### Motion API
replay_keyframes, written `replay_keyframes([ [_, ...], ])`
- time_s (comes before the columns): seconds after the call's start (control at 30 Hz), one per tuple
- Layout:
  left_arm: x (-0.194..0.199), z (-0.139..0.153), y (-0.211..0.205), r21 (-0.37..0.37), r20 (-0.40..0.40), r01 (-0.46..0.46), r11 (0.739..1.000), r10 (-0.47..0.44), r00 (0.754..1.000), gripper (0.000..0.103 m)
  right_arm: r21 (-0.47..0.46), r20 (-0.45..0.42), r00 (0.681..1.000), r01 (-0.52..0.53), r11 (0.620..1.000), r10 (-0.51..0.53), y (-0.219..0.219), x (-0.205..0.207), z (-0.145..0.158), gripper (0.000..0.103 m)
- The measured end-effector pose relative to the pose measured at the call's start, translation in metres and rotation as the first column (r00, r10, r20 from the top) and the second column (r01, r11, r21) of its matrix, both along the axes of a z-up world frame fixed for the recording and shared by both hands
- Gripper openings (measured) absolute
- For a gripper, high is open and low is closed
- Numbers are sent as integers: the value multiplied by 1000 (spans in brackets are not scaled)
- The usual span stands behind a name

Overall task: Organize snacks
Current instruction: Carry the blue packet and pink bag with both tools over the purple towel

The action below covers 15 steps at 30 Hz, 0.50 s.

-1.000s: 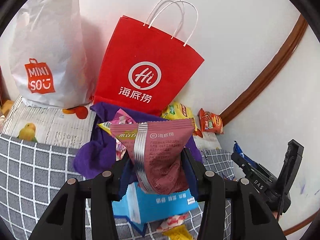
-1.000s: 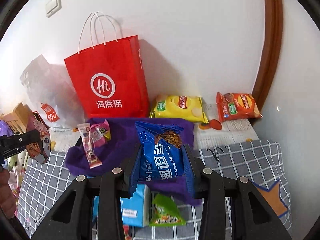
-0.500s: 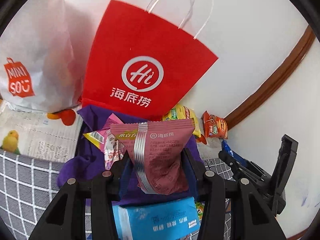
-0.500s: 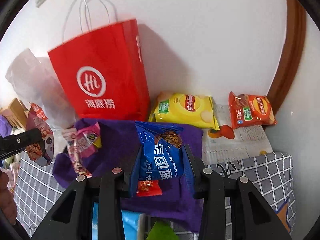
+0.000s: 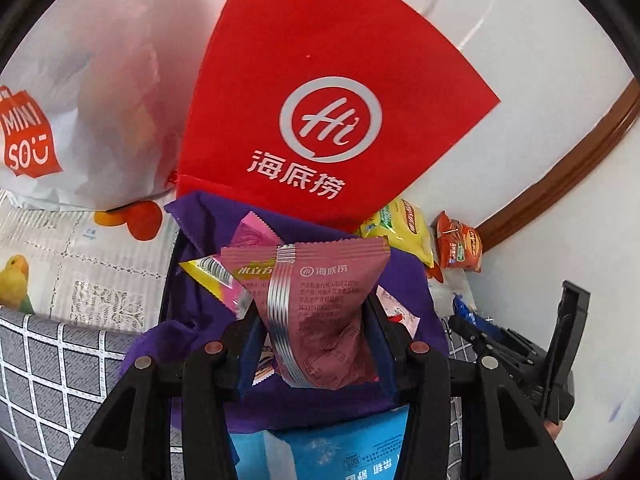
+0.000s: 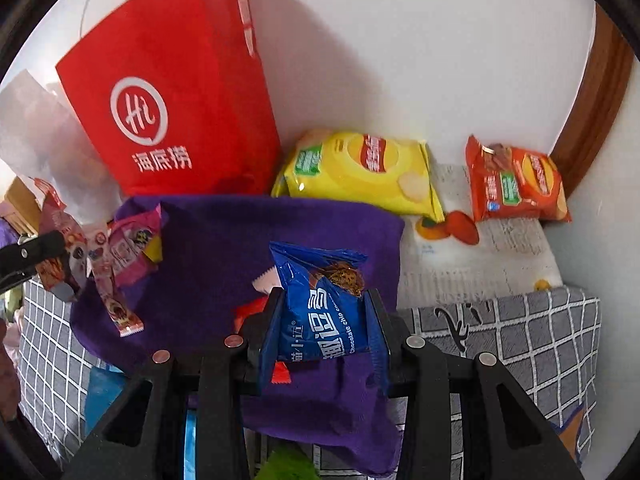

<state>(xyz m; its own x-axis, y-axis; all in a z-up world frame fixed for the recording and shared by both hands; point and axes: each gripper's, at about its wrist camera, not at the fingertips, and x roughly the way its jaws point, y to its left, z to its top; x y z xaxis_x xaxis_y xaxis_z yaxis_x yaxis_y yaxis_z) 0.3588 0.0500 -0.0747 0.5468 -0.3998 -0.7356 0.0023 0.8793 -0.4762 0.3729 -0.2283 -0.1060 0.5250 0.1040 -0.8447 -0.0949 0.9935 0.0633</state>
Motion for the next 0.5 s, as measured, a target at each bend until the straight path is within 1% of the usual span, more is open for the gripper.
replay_keyframes([
  [0.23, 3, -8, -4, -6, -21, 14, 1000, -14, 1000, 45, -39, -87, 995, -44, 998, 41, 12, 6, -20, 39],
  [0.4, 5, -11, -8, -2, -27, 29, 1000, -29, 999, 45, -19, -134, 990, -53, 998, 49, 16, 7, -29, 39],
  [0.5, 6, -13, -9, -23, -34, 39, 999, -39, 999, 45, -9, -171, 984, -52, 999, 50, 16, 8, -36, 39],
])
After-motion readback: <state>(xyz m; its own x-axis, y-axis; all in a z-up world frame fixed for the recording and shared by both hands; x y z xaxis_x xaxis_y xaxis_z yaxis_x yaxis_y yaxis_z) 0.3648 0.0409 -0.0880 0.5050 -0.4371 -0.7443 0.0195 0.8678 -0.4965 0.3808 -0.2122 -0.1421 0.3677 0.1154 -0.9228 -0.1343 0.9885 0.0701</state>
